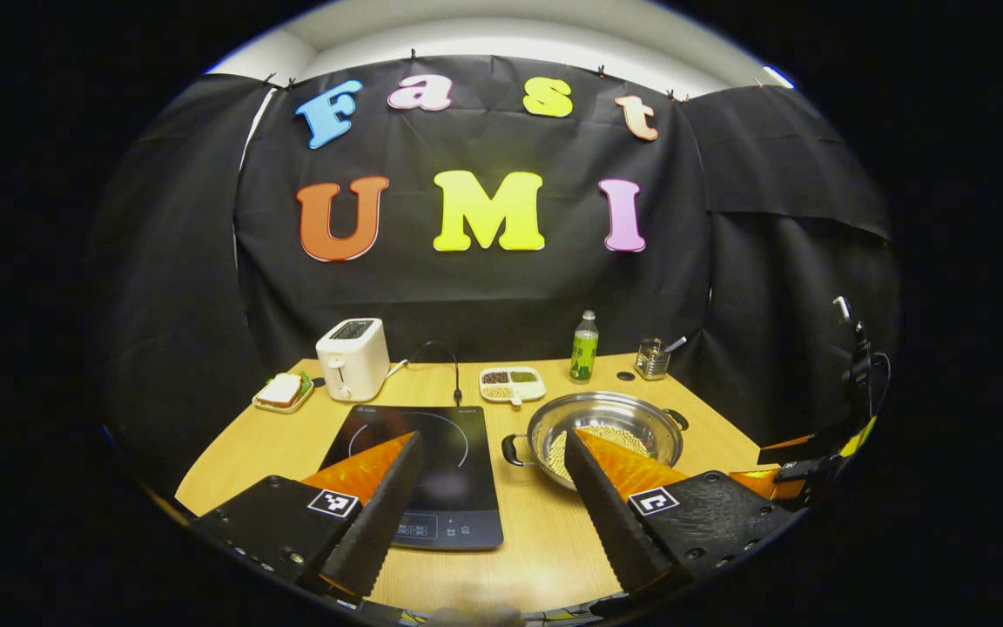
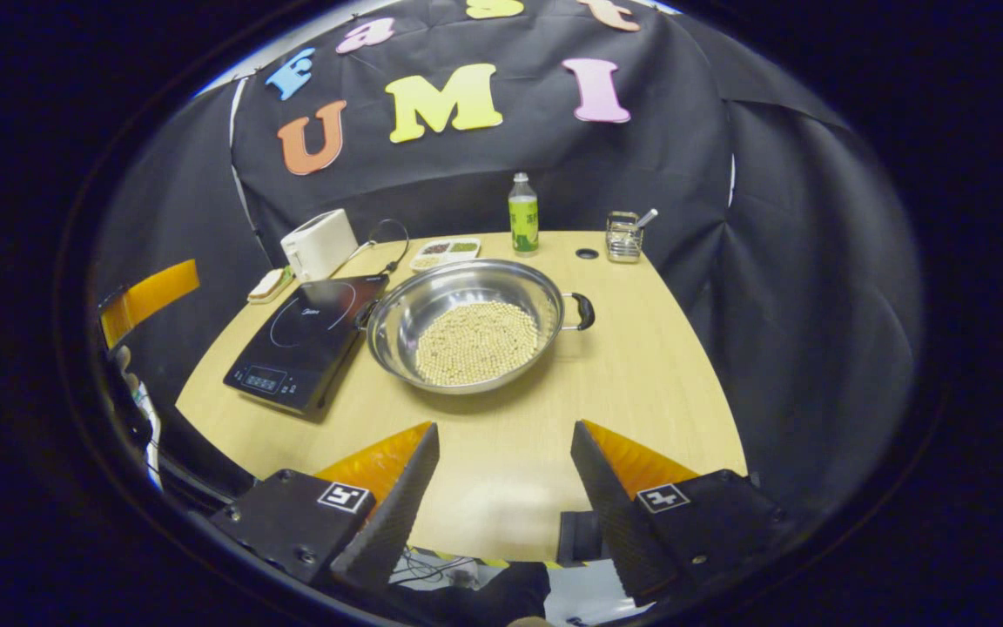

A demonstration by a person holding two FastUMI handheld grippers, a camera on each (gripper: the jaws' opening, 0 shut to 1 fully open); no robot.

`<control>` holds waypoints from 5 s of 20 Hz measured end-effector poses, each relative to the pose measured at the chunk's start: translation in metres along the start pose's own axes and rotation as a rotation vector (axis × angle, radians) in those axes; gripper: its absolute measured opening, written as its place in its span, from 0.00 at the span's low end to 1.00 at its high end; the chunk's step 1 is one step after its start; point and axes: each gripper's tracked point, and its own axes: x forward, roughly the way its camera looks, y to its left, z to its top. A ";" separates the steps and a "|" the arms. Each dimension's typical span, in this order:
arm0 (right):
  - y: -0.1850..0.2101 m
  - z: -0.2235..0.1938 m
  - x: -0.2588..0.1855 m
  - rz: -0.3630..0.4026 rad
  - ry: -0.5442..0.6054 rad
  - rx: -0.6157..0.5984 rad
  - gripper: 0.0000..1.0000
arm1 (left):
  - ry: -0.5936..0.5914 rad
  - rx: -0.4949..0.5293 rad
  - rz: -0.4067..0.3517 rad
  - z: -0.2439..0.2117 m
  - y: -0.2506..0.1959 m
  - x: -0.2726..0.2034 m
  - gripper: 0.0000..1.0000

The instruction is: First push the handle of the pot to place it horizontally, then grasp the pot with both hands and set it on the induction cooktop.

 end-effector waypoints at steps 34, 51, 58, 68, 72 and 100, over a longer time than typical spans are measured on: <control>-0.085 0.079 0.225 0.061 0.304 0.028 0.69 | 0.581 -0.098 0.100 -0.143 -0.035 0.221 0.76; -0.084 0.084 0.218 0.029 0.325 0.066 0.53 | 0.589 -0.114 0.094 -0.145 -0.038 0.222 0.58; -0.069 0.096 0.197 0.018 0.293 0.052 0.53 | 0.555 -0.106 0.083 -0.126 -0.023 0.212 0.58; -0.003 0.113 0.182 0.053 0.271 0.028 0.53 | 0.535 -0.115 0.121 -0.100 0.032 0.178 0.58; 0.031 0.117 0.181 0.068 0.268 0.018 0.53 | 0.526 -0.113 0.136 -0.093 0.063 0.167 0.58; 0.233 0.115 0.238 0.054 0.331 0.026 0.53 | 0.572 -0.131 0.167 -0.104 0.264 0.171 0.58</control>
